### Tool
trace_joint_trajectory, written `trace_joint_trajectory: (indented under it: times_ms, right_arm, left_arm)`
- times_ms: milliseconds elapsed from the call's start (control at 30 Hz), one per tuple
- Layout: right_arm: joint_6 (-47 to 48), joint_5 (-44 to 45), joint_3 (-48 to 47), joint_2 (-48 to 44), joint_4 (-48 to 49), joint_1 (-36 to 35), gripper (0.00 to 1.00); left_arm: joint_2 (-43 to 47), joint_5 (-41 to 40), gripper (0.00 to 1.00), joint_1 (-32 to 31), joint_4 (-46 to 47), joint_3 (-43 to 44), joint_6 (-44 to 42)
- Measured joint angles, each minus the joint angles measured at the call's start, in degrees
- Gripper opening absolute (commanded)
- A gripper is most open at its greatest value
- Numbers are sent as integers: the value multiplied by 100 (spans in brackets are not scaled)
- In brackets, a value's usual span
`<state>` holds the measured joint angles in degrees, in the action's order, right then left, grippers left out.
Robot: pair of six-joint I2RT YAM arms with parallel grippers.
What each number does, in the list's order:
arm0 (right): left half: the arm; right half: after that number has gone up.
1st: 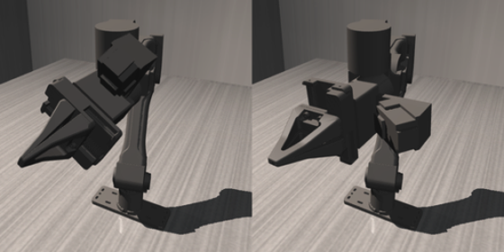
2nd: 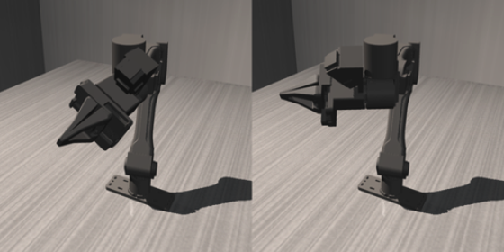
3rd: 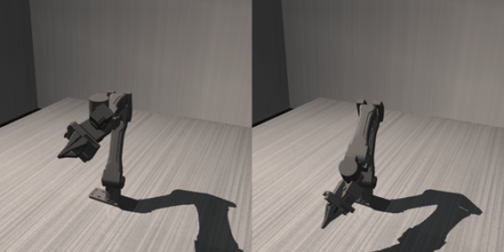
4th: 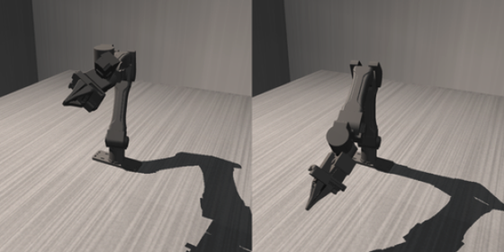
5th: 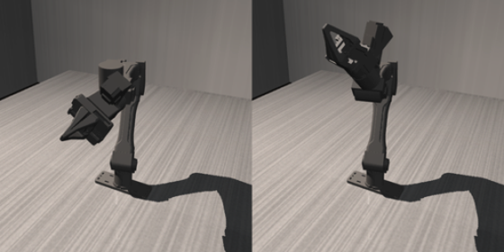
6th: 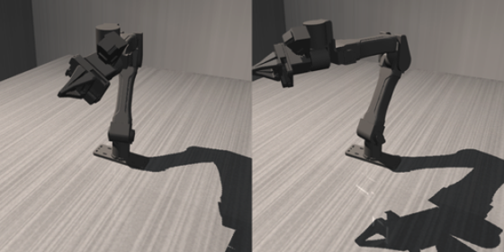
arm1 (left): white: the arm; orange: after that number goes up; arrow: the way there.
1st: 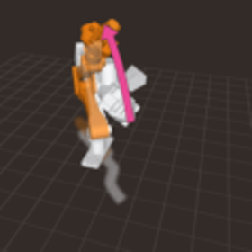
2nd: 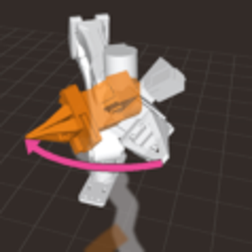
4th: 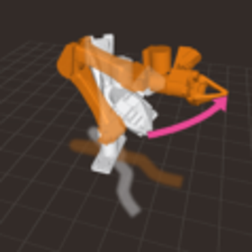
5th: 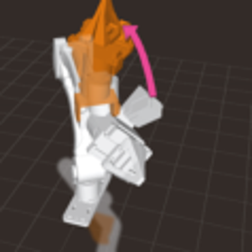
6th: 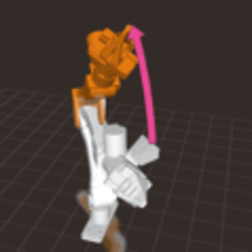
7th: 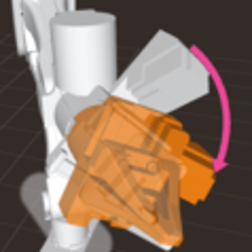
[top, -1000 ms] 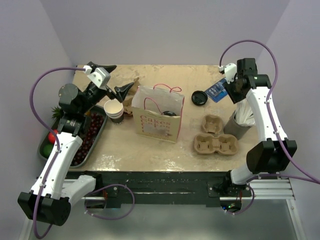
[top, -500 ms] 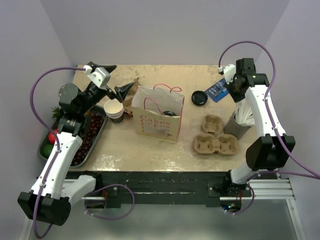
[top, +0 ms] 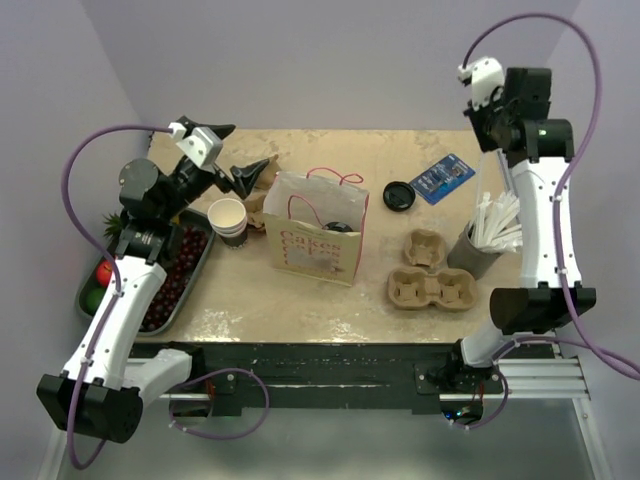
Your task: Pack the takeout coffee
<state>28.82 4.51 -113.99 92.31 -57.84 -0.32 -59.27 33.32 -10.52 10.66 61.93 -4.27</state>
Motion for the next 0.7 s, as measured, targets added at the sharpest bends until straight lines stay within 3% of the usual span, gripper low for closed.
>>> trace_joint_trajectory:
  times_ms: [233,267,300,700]
  right_arm:
    - [-402,-1423,-2098,481,363,11,0]
    - [-463,-1744,-2317,588,428,11,0]
    - [-767,-2627,-2592,883,730,-20,0]
    - [-2026,-4548,-2693,1115,1526,-1003,0]
  left_arm:
    - [-369,0,100,0,-17,341,31]
    - [-439,0,100,0,-52,424,37]
    - [-688,-9,100,2,-140,704,57]
    - [-1266,-387,100,2,-872,1482,-90]
